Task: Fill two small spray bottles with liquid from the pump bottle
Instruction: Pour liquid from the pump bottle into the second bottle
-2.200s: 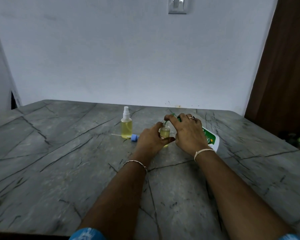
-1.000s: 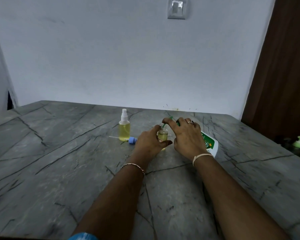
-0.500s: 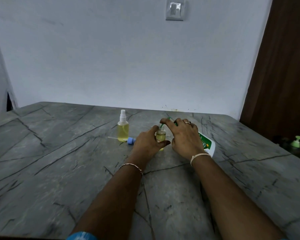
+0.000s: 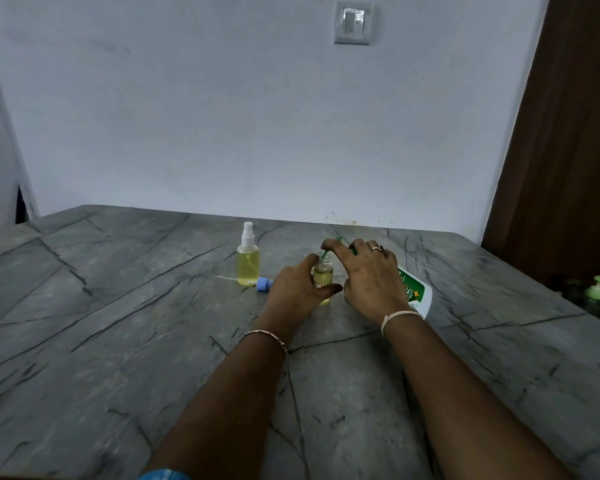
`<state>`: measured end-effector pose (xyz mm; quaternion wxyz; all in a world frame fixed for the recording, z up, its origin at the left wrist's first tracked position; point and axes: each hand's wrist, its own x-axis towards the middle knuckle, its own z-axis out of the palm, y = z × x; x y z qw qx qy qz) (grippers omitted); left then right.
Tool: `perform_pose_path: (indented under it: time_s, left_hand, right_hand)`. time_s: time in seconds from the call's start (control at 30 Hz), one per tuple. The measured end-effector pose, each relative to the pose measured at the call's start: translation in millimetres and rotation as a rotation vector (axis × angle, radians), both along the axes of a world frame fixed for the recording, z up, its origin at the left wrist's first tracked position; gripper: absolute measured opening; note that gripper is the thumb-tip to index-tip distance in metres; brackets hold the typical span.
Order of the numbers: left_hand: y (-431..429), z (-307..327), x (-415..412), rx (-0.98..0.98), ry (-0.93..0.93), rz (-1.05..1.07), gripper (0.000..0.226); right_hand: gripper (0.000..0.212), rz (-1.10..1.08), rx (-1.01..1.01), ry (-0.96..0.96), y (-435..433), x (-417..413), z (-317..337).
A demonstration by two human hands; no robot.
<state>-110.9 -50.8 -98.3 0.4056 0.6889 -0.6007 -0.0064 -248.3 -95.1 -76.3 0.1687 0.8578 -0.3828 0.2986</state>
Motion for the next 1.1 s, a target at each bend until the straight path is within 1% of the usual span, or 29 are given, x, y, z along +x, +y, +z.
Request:
perform_pose_path:
  time_s: [0.07,0.27,0.4,0.53,0.7,0.8,0.87,1.0,1.1]
  left_hand:
    - [0.7,-0.2,-0.5,0.000,-0.004,-0.002,0.061]
    - [1.2,0.6,-2.0,-0.007,0.005,0.003,0.063]
    - [0.5,1.7,-1.9,0.005,0.003,0.007,0.064]
    - [0.4,1.8,-2.3,0.012,0.000,0.010,0.061]
    - [0.3,1.0,-2.8,0.020,-0.005,0.007,0.065]
    - [0.8,1.1,-1.4,0.007,0.015,-0.010,0.062]
    - [0.6,1.5,-0.6,0.008,0.026,-0.014,0.059]
    - [0.2,1.8,-0.8,0.021,0.025,-0.003,0.060]
    - [1.1,2.5,-1.4,0.024,0.017,-0.005,0.061]
  right_hand:
    - [0.077,0.000,-0.003,0.005,-0.2,-1.5,-0.1]
    - [0.067,0.001,0.025,-0.023,0.5,3.1,2.5]
    - [0.071,0.004,0.023,-0.018,-1.0,2.5,1.6]
    - [0.076,0.001,0.007,0.000,-0.3,-1.8,0.5]
    - [0.070,-0.006,0.031,-0.014,-0.9,1.1,2.5]
    - [0.068,0.002,0.032,-0.028,-0.6,5.2,3.0]
    - [0.069,0.007,0.016,-0.032,-1.6,5.0,2.2]
    - [0.076,0.010,-0.008,-0.011,-3.6,1.2,-0.6]
    - [0.073,0.012,0.011,-0.012,-3.1,0.9,1.3]
